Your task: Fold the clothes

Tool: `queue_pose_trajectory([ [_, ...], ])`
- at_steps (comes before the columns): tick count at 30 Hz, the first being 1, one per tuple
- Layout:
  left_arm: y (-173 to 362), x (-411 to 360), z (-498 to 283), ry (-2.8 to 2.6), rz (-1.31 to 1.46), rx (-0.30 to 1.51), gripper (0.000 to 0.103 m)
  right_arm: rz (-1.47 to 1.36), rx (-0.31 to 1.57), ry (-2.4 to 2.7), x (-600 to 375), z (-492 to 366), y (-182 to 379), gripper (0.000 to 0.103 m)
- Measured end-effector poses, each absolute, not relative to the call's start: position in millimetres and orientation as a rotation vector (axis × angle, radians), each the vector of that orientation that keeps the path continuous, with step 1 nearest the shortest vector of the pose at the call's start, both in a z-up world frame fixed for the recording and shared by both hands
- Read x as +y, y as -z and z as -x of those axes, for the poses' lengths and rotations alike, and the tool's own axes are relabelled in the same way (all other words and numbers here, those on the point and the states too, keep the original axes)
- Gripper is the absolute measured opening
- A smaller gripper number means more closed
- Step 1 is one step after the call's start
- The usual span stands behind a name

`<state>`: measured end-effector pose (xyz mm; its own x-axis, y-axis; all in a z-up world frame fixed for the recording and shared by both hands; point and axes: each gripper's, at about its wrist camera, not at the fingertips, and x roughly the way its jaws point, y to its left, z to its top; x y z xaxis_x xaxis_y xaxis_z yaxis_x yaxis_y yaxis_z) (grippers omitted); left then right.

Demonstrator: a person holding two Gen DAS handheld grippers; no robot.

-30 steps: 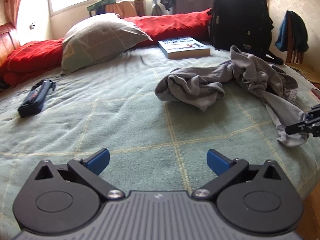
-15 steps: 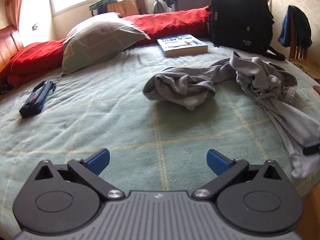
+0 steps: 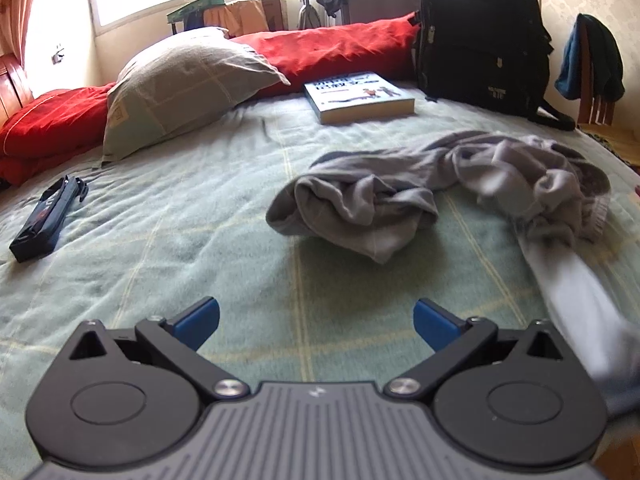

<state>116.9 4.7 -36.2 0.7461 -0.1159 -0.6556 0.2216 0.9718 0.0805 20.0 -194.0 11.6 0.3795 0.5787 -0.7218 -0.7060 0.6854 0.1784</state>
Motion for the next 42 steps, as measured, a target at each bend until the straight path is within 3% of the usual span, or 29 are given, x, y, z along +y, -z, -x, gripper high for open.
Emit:
queue_pose_trajectory([
  [2,37.8,4.5,-124.3,0.183,-0.152,0.709,0.103,0.191,0.856,-0.833,-189.7,-20.9,-7.5,0.040],
  [5,41.2,2.9,-135.0,0.189,-0.148,0.715,0.103,0.178,0.879,-0.810,-197.1,-24.2,-2.1,0.046],
  [8,46.1,-0.2,-146.3,0.202,-0.147,0.719,0.103,0.126,0.892,-0.760,-218.9,-29.7,-3.4,0.064],
  [14,54.0,-11.0,-177.3,0.219,-0.107,0.722,0.103,0.034,0.873,-0.630,-261.9,-42.7,-12.9,0.088],
  [17,56.6,-19.8,-193.5,0.224,-0.094,0.706,0.103,0.017,0.851,-0.593,-273.2,-46.7,-16.5,0.095],
  [31,45.6,-13.5,-226.5,0.183,0.064,0.627,0.103,-0.066,0.827,-0.597,-276.9,-75.5,-4.1,0.099],
  [37,73.7,-25.4,-248.8,0.151,-0.020,0.780,0.103,-0.087,0.827,-0.591,-276.9,-84.2,1.1,0.099],
  [42,67.9,-13.1,-248.2,0.070,-0.065,0.769,0.103,-0.081,0.826,-0.551,-282.5,-85.4,2.9,0.099],
])
